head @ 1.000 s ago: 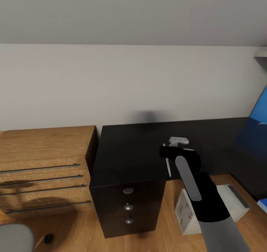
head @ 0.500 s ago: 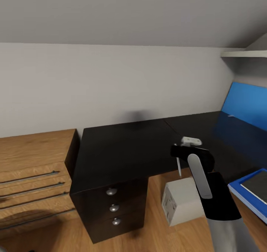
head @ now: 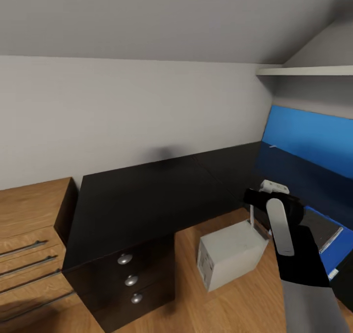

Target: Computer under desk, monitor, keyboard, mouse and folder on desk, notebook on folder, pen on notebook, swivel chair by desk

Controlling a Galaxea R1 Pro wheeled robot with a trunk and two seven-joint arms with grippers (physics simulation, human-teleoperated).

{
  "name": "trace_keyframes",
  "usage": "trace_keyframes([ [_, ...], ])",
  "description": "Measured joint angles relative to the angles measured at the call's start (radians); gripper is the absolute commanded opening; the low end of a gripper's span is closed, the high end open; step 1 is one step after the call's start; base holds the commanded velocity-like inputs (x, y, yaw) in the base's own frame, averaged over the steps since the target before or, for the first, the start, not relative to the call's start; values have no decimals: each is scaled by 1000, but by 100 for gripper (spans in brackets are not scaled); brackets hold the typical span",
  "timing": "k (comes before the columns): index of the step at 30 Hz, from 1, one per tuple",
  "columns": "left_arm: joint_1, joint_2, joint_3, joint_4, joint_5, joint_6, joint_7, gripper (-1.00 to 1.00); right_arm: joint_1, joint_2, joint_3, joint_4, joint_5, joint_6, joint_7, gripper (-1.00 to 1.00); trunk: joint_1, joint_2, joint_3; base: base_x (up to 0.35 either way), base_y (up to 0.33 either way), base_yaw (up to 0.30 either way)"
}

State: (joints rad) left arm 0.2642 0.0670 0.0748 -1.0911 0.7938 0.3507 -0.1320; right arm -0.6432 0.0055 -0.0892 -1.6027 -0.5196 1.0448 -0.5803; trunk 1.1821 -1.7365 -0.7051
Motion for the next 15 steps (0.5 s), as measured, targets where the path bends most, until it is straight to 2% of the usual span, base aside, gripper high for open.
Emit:
trace_keyframes([
  [6,-4,-2,-10,9,0,3,3,100,-6,0,-48,2,1,0,-1,-100,0,0,0,0,0,-298],
  [15,-5,-2,-15,28,0,0,3,100,-8,0,-65,-1,2,0,-3,-100,0,0,0,0,0,-298],
])
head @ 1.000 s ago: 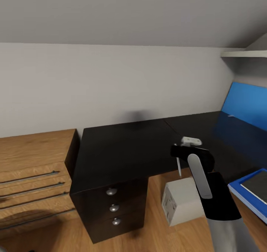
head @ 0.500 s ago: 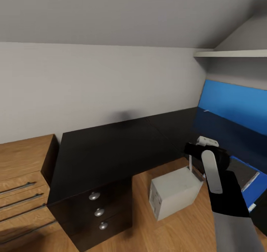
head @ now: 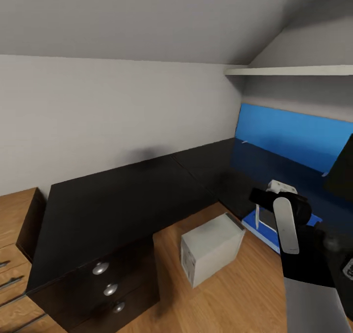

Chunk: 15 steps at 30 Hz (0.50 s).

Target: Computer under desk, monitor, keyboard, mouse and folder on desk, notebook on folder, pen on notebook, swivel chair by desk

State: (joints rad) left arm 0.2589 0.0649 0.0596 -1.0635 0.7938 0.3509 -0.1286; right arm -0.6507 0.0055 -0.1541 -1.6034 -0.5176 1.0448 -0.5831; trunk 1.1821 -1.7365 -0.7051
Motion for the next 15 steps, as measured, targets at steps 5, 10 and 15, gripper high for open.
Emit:
trace_keyframes([
  [5,0,0,0,3,0,-1,0,100,0,0,-1,1,0,0,-13,-100,0,0,0,0,0,-298],
  [10,0,1,0,11,0,-5,0,100,0,3,-2,6,-2,-2,-43,-100,0,0,0,7,0,-209],
  [15,-5,7,0,13,-2,-14,-9,100,2,7,-14,11,-12,-17,-42,-100,0,0,0,62,0,-45],
])
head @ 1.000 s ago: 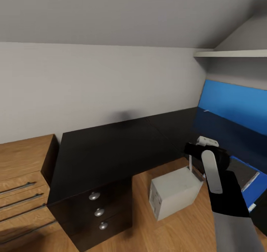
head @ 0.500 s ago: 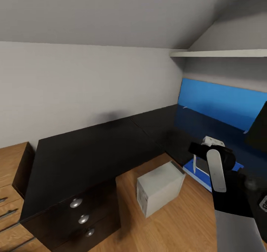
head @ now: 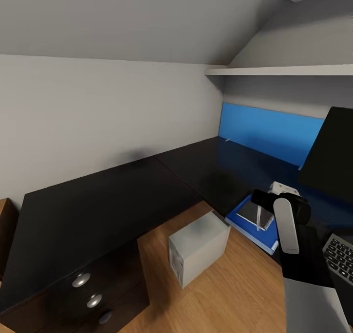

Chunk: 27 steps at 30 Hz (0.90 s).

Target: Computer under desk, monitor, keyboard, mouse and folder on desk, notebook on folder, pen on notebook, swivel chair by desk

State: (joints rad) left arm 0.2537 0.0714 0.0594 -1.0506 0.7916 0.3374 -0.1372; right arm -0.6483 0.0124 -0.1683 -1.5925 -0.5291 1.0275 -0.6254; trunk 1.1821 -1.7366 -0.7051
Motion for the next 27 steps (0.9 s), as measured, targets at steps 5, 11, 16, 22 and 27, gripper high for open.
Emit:
trace_keyframes([
  [5,2,10,1,-5,1,-15,-4,100,-16,6,6,-4,-3,-4,31,-100,0,0,0,0,0,0],
  [11,2,10,1,-5,1,-15,-4,100,-16,6,6,-4,-3,-4,32,-100,0,0,0,0,0,0],
  [16,2,10,1,-5,1,-15,-4,100,-16,6,6,-4,-3,-4,32,-100,0,0,0,0,0,0],
  [22,2,10,1,-5,1,-15,-4,100,-16,6,6,-4,-3,-4,32,-100,0,0,0,0,0,0],
  [27,2,10,1,-5,1,-15,-4,100,-16,6,6,-4,-3,-4,32,-100,0,0,0,0,0,0],
])
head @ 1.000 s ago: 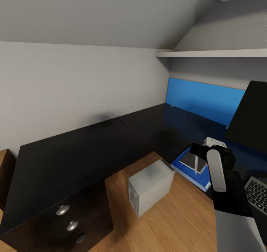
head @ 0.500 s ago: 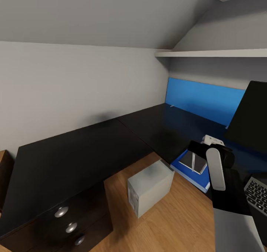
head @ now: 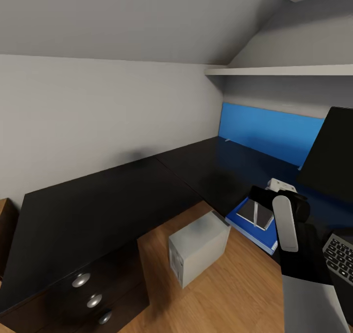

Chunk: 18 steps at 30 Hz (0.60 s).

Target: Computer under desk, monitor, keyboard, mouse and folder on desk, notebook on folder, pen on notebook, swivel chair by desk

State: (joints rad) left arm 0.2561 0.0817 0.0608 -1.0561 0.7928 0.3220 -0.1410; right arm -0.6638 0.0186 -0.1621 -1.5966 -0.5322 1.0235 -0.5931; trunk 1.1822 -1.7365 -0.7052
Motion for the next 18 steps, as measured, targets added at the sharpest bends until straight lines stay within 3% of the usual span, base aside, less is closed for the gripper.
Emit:
trace_keyframes([
  [18,-9,13,2,-4,2,10,0,100,-10,1,-97,11,16,8,-69,-100,0,0,0,0,0,0],
])
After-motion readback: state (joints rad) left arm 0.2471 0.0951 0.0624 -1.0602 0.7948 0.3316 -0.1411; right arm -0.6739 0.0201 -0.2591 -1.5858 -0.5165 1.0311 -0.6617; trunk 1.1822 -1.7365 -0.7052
